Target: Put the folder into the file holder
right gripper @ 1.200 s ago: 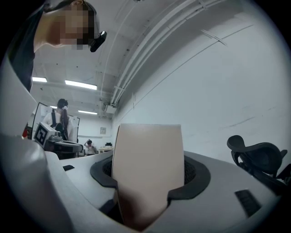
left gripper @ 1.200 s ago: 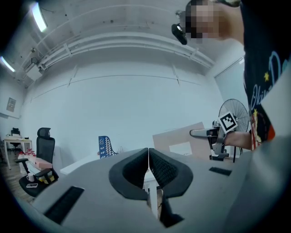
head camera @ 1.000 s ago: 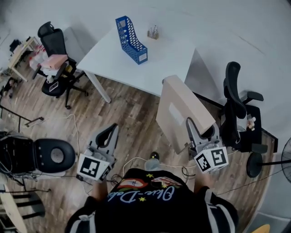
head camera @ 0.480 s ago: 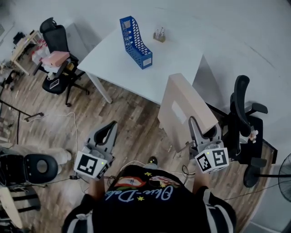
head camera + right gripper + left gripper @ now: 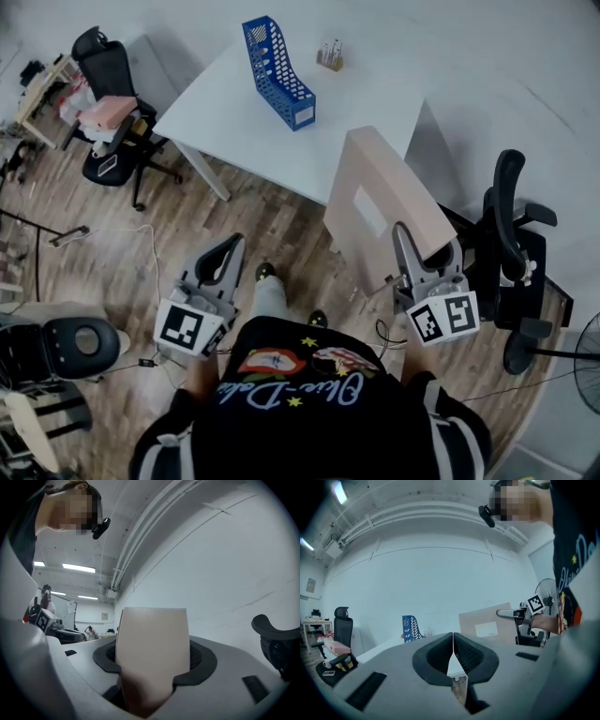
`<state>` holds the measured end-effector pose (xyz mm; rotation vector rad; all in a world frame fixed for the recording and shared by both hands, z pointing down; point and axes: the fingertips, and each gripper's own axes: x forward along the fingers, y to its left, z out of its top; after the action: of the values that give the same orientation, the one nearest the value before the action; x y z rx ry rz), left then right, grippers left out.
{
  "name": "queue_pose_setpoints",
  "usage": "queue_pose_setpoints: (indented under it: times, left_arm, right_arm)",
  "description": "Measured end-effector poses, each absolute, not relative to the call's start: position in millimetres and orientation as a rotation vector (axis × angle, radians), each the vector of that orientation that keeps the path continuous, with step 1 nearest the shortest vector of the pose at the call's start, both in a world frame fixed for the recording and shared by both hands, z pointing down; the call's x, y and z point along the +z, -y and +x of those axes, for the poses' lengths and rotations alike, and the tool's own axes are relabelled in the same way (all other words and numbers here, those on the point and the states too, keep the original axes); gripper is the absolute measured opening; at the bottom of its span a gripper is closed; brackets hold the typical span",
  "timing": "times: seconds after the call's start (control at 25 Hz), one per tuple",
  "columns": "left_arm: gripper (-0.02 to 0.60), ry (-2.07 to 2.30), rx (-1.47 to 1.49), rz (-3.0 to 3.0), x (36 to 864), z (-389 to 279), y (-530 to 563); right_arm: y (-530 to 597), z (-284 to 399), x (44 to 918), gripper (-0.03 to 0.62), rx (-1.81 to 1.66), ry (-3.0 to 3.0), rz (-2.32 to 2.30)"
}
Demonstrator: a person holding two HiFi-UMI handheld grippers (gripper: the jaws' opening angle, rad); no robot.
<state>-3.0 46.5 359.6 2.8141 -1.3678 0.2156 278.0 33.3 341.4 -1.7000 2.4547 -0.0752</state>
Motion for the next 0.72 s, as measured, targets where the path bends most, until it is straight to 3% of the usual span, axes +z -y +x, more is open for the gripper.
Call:
queue_pose_setpoints:
  times: [0.72]
  left_arm:
    - [0.005,1.070,0.070,2.934,363.4,-11.8,143.4]
  right_arm:
    - [69.6,250.7,278.9,0.270,0.057,-2.299,-1.863]
